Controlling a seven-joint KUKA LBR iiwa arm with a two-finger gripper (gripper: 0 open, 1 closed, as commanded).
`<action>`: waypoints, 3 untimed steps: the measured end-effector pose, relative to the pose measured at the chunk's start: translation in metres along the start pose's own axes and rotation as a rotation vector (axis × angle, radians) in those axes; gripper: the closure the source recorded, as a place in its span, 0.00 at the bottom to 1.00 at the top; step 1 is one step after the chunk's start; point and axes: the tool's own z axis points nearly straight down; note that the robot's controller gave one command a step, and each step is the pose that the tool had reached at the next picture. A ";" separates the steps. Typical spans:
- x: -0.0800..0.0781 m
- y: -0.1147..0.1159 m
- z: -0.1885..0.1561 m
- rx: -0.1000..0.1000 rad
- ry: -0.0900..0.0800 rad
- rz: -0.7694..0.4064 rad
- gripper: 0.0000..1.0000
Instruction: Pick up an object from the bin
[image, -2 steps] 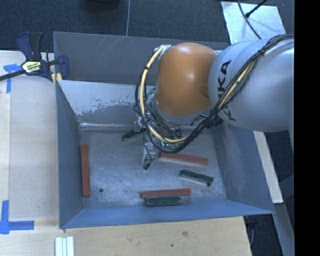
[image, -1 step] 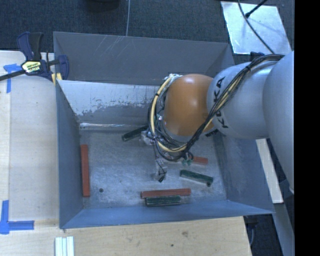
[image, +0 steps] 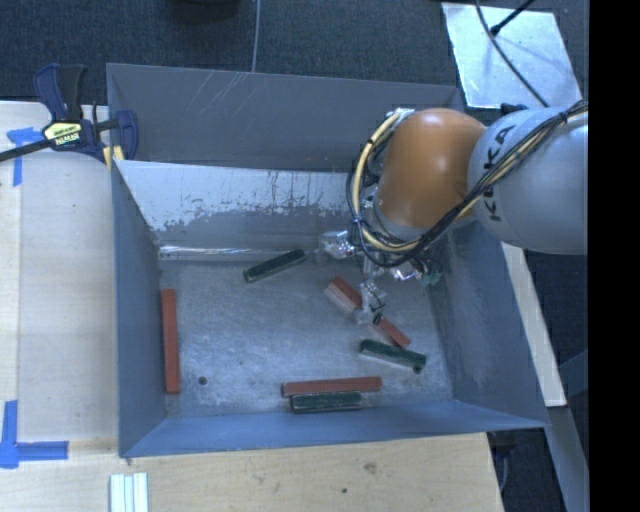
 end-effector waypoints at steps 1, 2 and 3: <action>0.033 -0.051 0.017 -0.001 0.005 0.062 0.00; 0.031 -0.049 0.016 -0.002 0.001 0.060 1.00; 0.008 -0.035 -0.107 0.001 -0.005 -0.338 1.00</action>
Offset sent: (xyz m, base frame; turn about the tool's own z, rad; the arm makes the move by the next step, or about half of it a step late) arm -0.0095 -0.0560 -0.0169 0.0544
